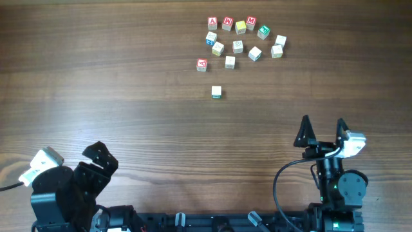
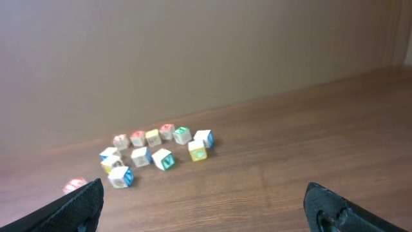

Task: Form a tower
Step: 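Reach the right gripper to the cluster and grasp the '9' block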

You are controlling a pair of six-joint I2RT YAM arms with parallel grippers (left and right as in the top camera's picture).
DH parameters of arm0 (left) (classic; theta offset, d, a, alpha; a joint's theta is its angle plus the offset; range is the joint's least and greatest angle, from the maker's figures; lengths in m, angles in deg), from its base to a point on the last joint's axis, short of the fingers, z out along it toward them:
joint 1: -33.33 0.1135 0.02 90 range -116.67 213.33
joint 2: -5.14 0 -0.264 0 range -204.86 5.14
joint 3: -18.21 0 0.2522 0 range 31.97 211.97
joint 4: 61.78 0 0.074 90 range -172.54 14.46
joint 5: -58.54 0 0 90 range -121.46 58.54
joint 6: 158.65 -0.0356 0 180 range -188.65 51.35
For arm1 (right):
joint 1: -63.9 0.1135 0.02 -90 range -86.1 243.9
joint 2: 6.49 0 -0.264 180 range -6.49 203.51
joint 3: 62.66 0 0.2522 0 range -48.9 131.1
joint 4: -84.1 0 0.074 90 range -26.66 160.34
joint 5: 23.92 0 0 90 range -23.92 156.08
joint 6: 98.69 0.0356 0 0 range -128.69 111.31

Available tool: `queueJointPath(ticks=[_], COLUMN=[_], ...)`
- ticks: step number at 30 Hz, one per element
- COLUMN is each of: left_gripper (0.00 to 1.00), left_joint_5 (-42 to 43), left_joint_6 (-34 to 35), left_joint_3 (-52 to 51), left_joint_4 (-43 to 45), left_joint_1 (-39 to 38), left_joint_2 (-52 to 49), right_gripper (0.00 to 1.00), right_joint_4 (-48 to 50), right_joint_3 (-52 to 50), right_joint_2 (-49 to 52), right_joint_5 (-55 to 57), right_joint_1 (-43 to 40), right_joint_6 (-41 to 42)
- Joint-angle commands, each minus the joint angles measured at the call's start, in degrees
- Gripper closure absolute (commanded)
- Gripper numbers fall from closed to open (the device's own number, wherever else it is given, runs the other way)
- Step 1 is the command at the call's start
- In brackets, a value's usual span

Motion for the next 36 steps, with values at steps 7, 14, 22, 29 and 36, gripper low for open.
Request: queueJointPath(ticks=[7,14,22,29,36], left_gripper=[0.0,0.0,0.0,0.0,0.0], left_joint_5=[0.68,0.68,0.68,0.68,0.68], left_joint_6=[0.13,0.13,0.13,0.13,0.13], left_joint_3=[-0.09,-0.09,-0.09,-0.09,-0.09], left_joint_4=[0.15,0.15,0.15,0.15,0.15], left_joint_1=[-0.26,-0.26,-0.26,-0.26,-0.26], left_joint_2=[0.24,0.24,0.24,0.24,0.24], right_gripper=[0.0,0.0,0.0,0.0,0.0], right_joint_4=[2.56,-11.63,-29.18,-28.48,-34.49], right_joint_3=[8.15,35.08,58.71,59.28,73.46], right_joint_2=[15.67,50.27,64.15,66.55,79.69], right_joint_5=[-12.48,-18.23,-19.23,-16.72,-15.72], right_joint_1=[-0.17,-0.17,-0.17,-0.07,0.76], right_joint_6=[12.96,10.03,5.51,14.56,9.64])
